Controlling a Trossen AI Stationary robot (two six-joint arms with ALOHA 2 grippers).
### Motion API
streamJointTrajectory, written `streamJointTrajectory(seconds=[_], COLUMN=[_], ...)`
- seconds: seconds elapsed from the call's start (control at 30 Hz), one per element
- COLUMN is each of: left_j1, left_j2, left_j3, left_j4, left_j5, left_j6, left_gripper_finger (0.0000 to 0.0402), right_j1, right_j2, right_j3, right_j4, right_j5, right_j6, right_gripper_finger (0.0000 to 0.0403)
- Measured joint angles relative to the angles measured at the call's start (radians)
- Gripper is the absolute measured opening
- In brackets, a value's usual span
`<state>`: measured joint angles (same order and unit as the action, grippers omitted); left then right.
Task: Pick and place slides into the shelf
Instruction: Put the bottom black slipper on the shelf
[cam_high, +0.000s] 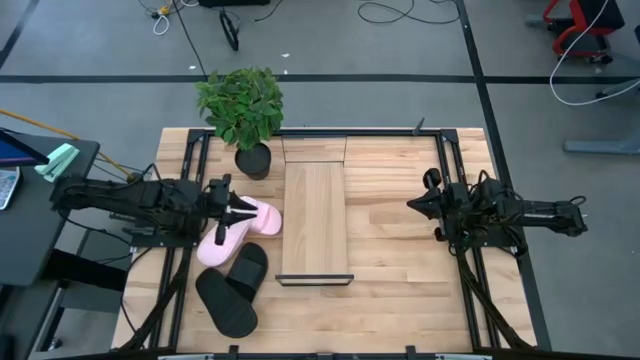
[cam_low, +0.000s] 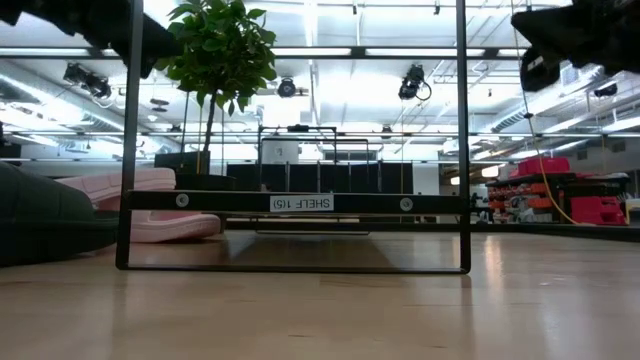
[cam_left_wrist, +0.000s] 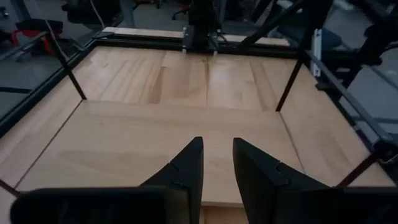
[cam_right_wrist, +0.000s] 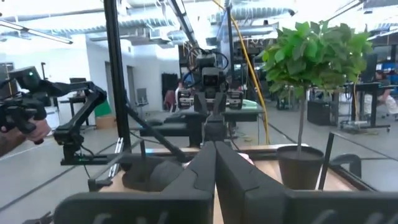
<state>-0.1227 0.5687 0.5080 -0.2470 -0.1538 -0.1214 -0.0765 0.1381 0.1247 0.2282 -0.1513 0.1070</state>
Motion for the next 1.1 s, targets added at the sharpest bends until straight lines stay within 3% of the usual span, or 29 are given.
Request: streamJointTrajectory(seconds=[0.4,0.7,0.9,1.1], left_j1=[0.0,0.001,0.001,0.001], left_j2=[0.045,0.046,0.047,0.09], left_j3=[0.034,0.034,0.034,0.034], left_j4=[-0.073,-0.337,-0.401,-0.484], left_j5=[-0.018,-0.2,-0.205,-0.163], left_j6=[-0.023,-0.26,-0.379,-0.479], left_gripper_finger=[0.0094,0.0083,0.0056,0.0029], right_j1=[0.001,0.001,0.001,0.001], right_j2=[0.521,0.859,0.988,1.026], right_j3=[0.361,0.596,0.681,0.714], right_j4=[-0.14,-0.278,-0.327,-0.358], right_j5=[-0.026,-0.05,-0.05,-0.049], right_j6=[-0.079,-0.136,-0.156,-0.156], right_gripper_finger=[0.0013,0.0013,0.0013,0.0013])
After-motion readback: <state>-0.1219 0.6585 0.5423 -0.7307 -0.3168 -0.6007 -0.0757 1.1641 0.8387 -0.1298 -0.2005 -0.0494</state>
